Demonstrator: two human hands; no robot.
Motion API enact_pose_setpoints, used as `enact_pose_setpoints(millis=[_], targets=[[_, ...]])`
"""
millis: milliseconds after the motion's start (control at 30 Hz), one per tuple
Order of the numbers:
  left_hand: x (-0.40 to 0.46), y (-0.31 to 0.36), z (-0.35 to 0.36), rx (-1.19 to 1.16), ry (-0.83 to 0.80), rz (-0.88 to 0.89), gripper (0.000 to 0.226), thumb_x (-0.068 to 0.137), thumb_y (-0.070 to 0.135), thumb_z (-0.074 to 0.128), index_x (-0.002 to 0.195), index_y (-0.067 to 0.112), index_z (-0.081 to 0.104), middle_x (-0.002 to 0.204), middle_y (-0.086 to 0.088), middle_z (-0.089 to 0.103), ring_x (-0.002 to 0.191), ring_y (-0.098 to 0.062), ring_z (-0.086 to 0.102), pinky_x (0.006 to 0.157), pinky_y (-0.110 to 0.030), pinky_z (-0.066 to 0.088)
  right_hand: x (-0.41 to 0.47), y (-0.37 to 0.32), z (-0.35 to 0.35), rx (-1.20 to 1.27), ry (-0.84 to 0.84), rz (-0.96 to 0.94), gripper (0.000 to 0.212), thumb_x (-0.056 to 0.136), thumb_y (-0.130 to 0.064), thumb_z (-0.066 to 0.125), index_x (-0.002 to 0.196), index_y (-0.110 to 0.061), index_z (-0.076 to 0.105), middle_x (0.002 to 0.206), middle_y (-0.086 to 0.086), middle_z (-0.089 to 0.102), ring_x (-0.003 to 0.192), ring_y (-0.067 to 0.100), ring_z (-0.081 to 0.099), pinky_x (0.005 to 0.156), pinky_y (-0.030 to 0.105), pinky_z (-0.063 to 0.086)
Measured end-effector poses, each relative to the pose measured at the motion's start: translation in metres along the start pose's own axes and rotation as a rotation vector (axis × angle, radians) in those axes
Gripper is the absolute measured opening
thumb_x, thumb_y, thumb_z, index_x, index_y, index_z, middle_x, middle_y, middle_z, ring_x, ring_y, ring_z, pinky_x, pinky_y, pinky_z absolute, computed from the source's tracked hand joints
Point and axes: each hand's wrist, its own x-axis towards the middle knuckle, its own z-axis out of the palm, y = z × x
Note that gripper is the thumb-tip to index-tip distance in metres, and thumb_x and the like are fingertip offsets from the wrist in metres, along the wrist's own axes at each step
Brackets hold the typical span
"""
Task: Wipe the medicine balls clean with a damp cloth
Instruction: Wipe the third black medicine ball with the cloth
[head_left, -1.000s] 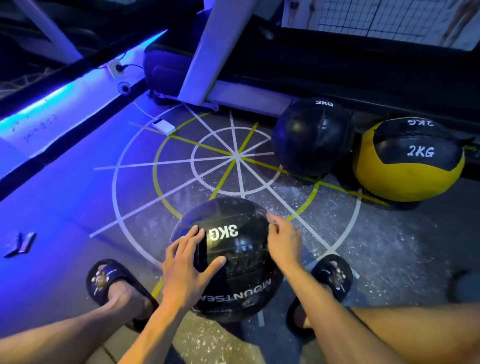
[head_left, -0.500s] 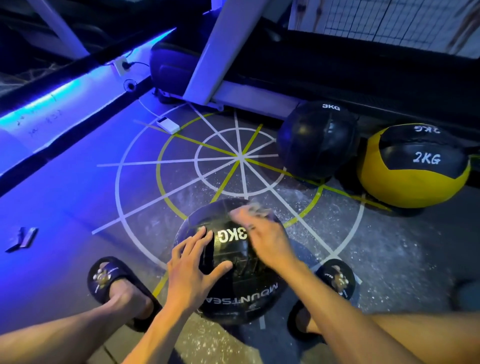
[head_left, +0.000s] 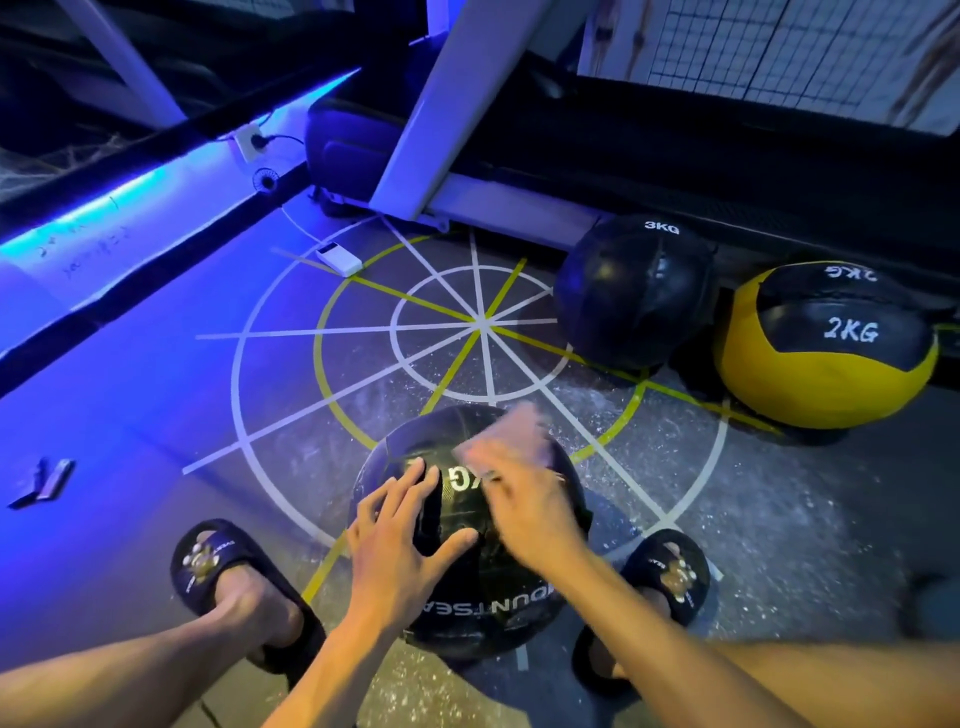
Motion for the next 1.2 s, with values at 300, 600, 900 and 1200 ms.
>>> enact_pose_setpoints(millis=[300, 600, 900, 1200], targets=[[-0.022, -0.012, 0.002, -0.098, 0.036, -0.023, 0.089, 0.081, 0.086, 0.048, 0.155, 0.036, 0.042, 0.162, 0.027, 0.027, 0.151, 0.002, 0.023, 0.120, -0.030, 0.030, 0.021, 0.040, -0.015, -0.120, 0.265, 0.452, 0.038, 0.107, -0.014, 0.046, 0.141, -0.026, 0.059, 0.138, -0.010, 0.061, 0.078, -0.005, 0.055, 0.063, 0.010, 0.045], [-0.017, -0.012, -0.003, -0.165, -0.074, 0.117, 0.063, 0.096, 0.045, 0.066, 0.151, 0.049, 0.037, 0.161, 0.029, 0.030, 0.151, 0.007, 0.022, 0.113, -0.003, 0.019, 0.044, 0.022, -0.021, -0.218, 0.017, -0.015, 0.034, 0.107, -0.024, 0.046, 0.124, -0.046, 0.065, 0.139, -0.012, 0.061, 0.102, 0.002, 0.058, 0.087, 0.021, 0.048], [-0.011, -0.011, 0.005, -0.168, -0.100, 0.166, 0.049, 0.102, 0.038, 0.063, 0.148, 0.041, 0.049, 0.157, 0.024, 0.042, 0.147, -0.001, 0.036, 0.114, -0.015, 0.033, 0.045, -0.018, 0.022, -0.202, -0.338, -0.238, 0.038, 0.097, -0.030, 0.039, 0.119, -0.046, 0.067, 0.132, -0.012, 0.063, 0.115, 0.012, 0.057, 0.098, 0.031, 0.048], [-0.014, -0.016, 0.007, -0.163, 0.050, 0.091, 0.058, 0.088, 0.048, 0.071, 0.144, 0.038, 0.058, 0.155, 0.027, 0.043, 0.143, 0.007, 0.038, 0.111, -0.014, 0.038, 0.022, 0.002, -0.012, -0.298, -0.178, -0.175, 0.046, 0.102, -0.016, 0.042, 0.137, -0.037, 0.062, 0.136, -0.005, 0.065, 0.117, 0.010, 0.064, 0.100, 0.033, 0.055]])
